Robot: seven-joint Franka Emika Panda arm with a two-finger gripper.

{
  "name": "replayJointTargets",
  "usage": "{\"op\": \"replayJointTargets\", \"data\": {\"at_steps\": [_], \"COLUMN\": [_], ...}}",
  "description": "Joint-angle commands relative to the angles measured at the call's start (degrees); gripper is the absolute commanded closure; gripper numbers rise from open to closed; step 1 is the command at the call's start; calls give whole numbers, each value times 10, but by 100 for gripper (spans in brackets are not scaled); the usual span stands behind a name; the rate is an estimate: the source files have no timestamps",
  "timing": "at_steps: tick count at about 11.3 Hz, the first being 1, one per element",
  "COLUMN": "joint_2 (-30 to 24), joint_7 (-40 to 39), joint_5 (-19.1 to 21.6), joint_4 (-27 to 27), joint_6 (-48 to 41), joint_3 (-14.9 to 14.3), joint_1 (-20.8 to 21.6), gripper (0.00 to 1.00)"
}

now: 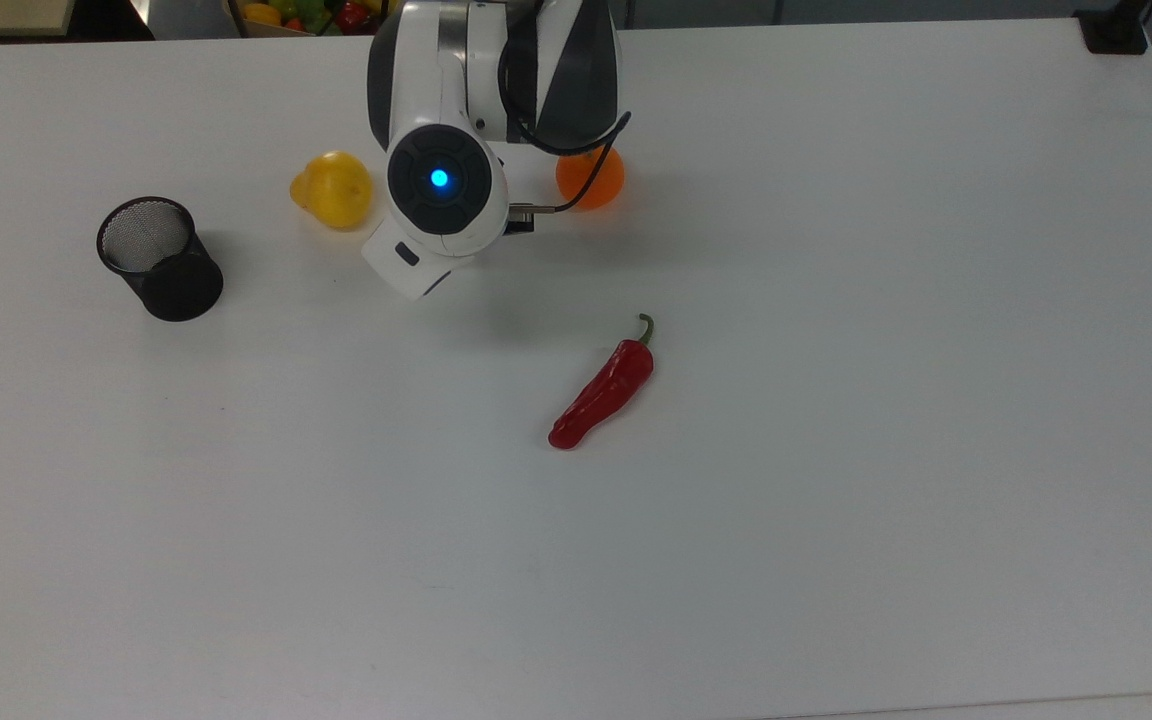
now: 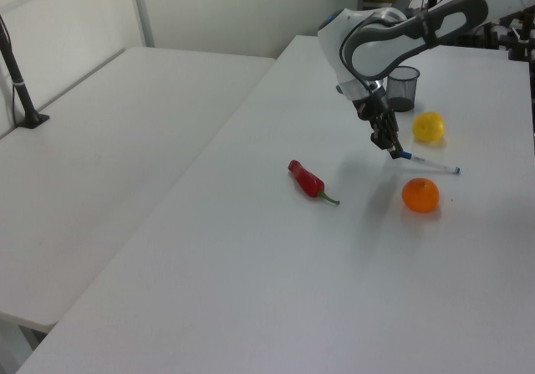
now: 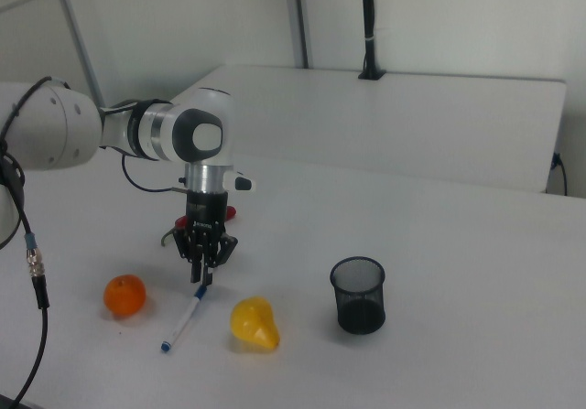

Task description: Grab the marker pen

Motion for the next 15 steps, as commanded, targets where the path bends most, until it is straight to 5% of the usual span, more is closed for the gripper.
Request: {"op": "replayJointTargets", "data": {"at_steps": [1, 2, 7, 15], "joint_2": [0, -1, -129, -358], "joint_7": [13, 13, 15, 7], "joint_5": [-22, -27, -20, 1], "joint_4": [3, 4, -19, -197], "joint_6": [-5, -5, 28, 105], "joint_3": [3, 3, 3, 4], "joint_1": [2, 1, -39, -95], "gripper": [26, 0, 0, 0]}}
